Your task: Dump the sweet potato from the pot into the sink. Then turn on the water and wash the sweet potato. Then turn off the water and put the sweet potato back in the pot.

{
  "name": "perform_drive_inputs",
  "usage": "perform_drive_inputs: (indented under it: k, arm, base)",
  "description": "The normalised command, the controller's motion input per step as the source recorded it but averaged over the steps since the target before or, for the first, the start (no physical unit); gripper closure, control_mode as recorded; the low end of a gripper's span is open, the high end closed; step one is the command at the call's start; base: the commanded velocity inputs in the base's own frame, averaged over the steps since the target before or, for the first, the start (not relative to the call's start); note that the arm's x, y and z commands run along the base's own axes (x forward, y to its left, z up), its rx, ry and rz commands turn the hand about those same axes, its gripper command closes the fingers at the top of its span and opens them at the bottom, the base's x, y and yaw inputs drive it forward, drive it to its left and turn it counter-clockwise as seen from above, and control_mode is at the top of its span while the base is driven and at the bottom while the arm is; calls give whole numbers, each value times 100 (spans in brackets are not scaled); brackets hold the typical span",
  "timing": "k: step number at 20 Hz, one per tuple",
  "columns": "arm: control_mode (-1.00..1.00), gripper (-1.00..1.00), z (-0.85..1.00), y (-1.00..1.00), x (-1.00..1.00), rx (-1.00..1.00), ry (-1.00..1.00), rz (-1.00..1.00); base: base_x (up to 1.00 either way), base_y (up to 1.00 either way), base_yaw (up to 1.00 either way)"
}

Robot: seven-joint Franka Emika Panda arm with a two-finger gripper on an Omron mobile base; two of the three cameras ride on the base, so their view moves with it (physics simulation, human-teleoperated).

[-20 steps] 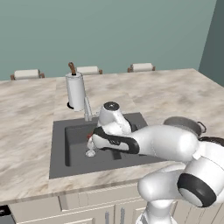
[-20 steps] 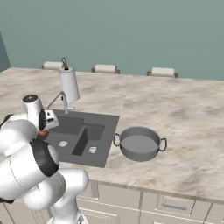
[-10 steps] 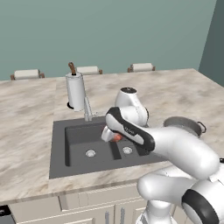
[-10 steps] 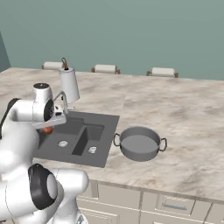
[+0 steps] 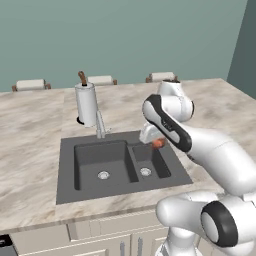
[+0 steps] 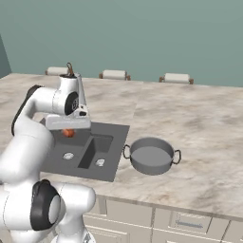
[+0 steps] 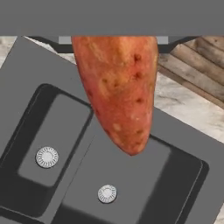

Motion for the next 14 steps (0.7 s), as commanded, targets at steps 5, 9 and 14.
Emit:
perform_drive_inputs:
  k: [5,9,14]
  arm:
    - [-100,100,20,-88,8,-13,10,-23]
    - [-100,100,5,-88,23,-13,8,-23]
    - [-100,100,-1,-89,23,-10,6,-22]
  base:
    - [0,0,0]
    - [0,0,0]
    - [0,0,0]
